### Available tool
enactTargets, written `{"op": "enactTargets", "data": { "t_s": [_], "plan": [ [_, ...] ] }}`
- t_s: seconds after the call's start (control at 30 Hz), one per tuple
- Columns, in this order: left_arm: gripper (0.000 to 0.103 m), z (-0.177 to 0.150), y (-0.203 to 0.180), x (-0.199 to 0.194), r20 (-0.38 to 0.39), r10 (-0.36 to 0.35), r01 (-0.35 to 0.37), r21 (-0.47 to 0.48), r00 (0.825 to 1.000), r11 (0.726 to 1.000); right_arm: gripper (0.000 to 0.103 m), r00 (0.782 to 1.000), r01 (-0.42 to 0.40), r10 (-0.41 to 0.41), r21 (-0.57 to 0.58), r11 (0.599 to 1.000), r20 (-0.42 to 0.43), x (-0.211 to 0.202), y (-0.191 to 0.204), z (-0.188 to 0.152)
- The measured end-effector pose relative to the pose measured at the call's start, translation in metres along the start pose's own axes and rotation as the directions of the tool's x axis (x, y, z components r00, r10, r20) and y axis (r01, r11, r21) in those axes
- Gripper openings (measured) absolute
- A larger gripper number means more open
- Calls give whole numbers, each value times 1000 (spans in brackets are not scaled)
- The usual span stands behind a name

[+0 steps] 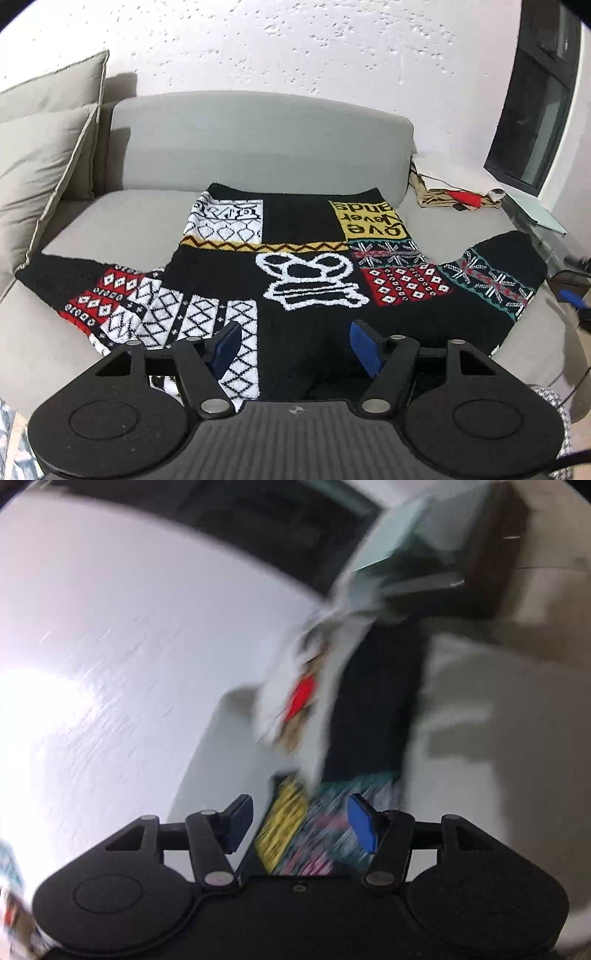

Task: Fold clothes

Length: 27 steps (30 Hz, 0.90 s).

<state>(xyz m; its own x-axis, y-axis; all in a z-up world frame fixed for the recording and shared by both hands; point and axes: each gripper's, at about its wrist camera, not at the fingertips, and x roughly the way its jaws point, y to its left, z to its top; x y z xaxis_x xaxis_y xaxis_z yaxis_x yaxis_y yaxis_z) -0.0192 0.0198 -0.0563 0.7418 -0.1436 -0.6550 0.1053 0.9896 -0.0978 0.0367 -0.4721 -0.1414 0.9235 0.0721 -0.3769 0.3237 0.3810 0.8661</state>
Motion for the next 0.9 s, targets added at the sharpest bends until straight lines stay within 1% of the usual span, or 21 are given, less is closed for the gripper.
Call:
{"op": "enactTargets", "data": {
  "t_s": [0.07, 0.1, 0.17, 0.23, 0.33, 0.4, 0.47, 0.57, 0.6, 0.63, 0.7, 0.73, 0.8, 0.83, 0.9],
  "plan": [
    [66, -2, -5, 2, -12, 15, -15, 14, 1000, 1000, 45, 999, 52, -52, 107, 993, 1, 18, -29, 21],
    [66, -4, -7, 3, -19, 23, -22, 24, 1000, 999, 44, 998, 66, -67, 143, 987, 0, 26, -39, 28],
    [66, -8, -8, 3, -30, 24, -24, 26, 999, 999, 44, 996, 88, -90, 149, 985, 4, 43, -50, 42],
    [67, -12, -7, 4, -39, 36, -36, 11, 999, 999, 43, 995, 84, -90, 147, 986, 32, 57, -55, 55],
    [65, -16, -1, 8, -54, 118, -119, -11, 992, 993, 41, 994, 83, -92, 141, 987, 59, 82, -61, 72],
    [65, -18, -2, 9, -59, 122, -123, -12, 991, 992, 17, 990, 108, -120, 142, 984, 74, 96, -67, 75],
    [65, -20, -3, 9, -63, 125, -126, -12, 990, 992, 15, 989, 100, -119, 190, 977, 92, 105, -76, 77],
    [65, -22, -4, 10, -70, 129, -130, -12, 989, 991, 9, 986, 89, -118, 229, 969, 115, 104, -68, 81],
    [65, -23, -5, 10, -72, 131, -132, -12, 989, 991, 8, 984, 95, -122, 200, 975, 128, 103, -58, 82],
    [65, -23, -6, 7, -59, 126, -127, -6, 990, 992, 8, 981, 113, -131, 126, 986, 144, 98, -41, 81],
    [65, -22, -8, 1, -30, 117, -117, 1, 993, 993, 8, 975, 147, -135, -56, 988, 179, 87, 3, 74],
    [65, -21, -9, -2, -15, 112, -112, 4, 994, 994, 8, 974, 148, -117, -150, 978, 193, 81, 28, 66],
    [65, -21, -7, -10, 17, 110, -110, 6, 994, 994, 8, 979, 117, -56, -317, 941, 196, 69, 77, 37],
    [65, -21, -5, -14, 33, 110, -111, 4, 993, 994, 8, 981, 99, -23, -396, 913, 191, 62, 101, 20],
    [65, -23, 1, -24, 59, 108, -108, -7, 992, 994, 8, 989, 31, 51, -541, 840, 136, 52, 145, -29]
  ]
}}
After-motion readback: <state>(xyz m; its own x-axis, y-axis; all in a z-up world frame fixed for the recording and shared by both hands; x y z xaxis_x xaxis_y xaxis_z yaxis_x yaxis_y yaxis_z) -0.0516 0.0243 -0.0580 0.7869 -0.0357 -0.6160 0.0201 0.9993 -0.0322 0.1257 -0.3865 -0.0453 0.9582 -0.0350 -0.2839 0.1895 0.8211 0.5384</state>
